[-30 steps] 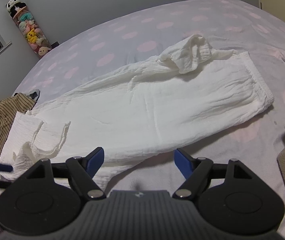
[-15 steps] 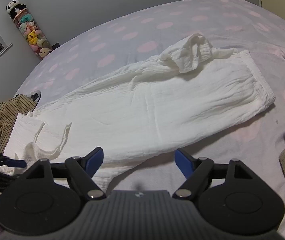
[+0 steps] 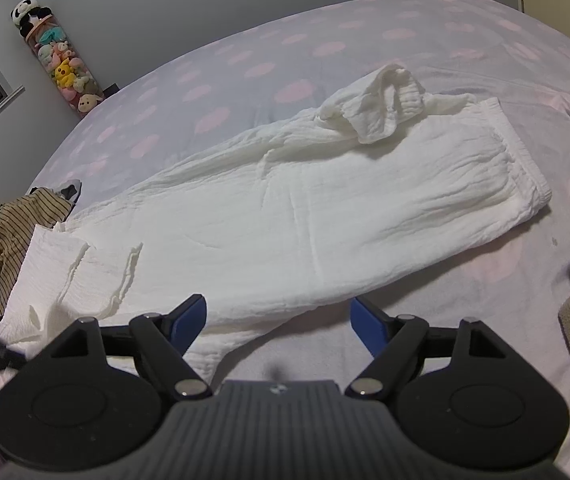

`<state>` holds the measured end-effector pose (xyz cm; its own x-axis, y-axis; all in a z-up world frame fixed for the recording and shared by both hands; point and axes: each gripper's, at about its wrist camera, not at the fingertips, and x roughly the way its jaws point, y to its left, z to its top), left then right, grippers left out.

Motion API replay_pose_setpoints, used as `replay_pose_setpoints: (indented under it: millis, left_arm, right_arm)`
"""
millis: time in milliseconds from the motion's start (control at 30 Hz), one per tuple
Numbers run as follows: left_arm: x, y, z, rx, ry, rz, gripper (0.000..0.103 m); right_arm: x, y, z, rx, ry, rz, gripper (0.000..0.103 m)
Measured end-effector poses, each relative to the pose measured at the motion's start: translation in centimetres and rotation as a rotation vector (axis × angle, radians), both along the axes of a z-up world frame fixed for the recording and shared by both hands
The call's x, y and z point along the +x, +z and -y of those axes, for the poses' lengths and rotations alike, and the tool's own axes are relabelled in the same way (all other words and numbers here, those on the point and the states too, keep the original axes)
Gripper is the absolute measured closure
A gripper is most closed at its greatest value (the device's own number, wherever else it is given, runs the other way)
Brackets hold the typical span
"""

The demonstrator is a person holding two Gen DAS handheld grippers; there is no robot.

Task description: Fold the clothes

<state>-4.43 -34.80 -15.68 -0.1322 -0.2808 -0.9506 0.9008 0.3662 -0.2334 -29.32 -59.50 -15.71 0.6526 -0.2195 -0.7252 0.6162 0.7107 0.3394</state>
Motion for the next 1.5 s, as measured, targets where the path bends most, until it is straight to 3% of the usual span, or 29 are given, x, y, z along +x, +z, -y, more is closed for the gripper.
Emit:
replay_pose_setpoints:
  millis: [100, 167, 233, 300, 467, 567, 733, 833, 900, 967, 1200, 1367, 1500]
  left_arm:
    - [-0.5, 0.7, -0.7, 0.014, -0.042, 0.043, 0.066]
    - [0.0, 1.4, -1.0, -0.005, -0.037, 0.067, 0.061]
    - [1.2, 2.3, -0.9, -0.049, 0.008, 0.076, 0.061]
    - [2.3, 2.5, -0.6, -0.057, 0.057, 0.135, 0.059]
    - [3.8, 0.7, 1.8, 0.002, 0.096, 0.412, 0.06]
    - [4.8, -1.0, 2.9, 0.028, 0.114, 0.445, 0.06]
    - [5.7, -3.7, 2.6, 0.099, 0.141, 0.431, 0.06]
    - [6.1, -4.1, 2.0, 0.08, 0.175, 0.401, 0.063]
    - [6.3, -3.7, 1.6, 0.06, 0.188, 0.389, 0.084]
    - [6.8, -2.8, 1.2, 0.034, 0.204, 0.371, 0.098]
    - [8.9, 3.1, -1.3, -0.128, 0.3, 0.254, 0.1]
    - [8.0, 7.2, -1.8, -0.236, 0.283, 0.196, 0.1]
    - [6.4, 7.6, -0.4, -0.272, 0.241, 0.165, 0.1]
  right_arm:
    - [0.0, 0.0, -0.1, -0.001, -0.001, 0.0, 0.022]
    - [0.0, 0.0, -0.1, -0.003, -0.001, -0.002, 0.022]
    - [0.1, 0.0, -0.1, -0.004, 0.001, -0.005, 0.022]
    - [0.1, 0.0, -0.1, -0.005, 0.003, -0.009, 0.022]
    - [0.2, 0.0, -0.1, -0.002, 0.004, -0.01, 0.022]
    - [0.2, -0.1, -0.1, 0.001, 0.002, -0.011, 0.022]
    - [0.4, -0.3, 0.0, 0.009, 0.004, -0.019, 0.022]
    - [0.5, -0.5, 0.1, 0.013, 0.005, -0.023, 0.022]
    - [0.6, -0.5, 0.2, 0.015, 0.006, -0.026, 0.022]
    - [0.7, -0.6, 0.2, 0.014, 0.009, -0.032, 0.022]
    - [0.4, -0.5, 0.1, 0.01, 0.006, -0.023, 0.022]
    - [0.5, -0.4, 0.1, 0.005, 0.007, -0.021, 0.022]
    - [0.3, -0.3, 0.1, 0.004, 0.006, -0.013, 0.022]
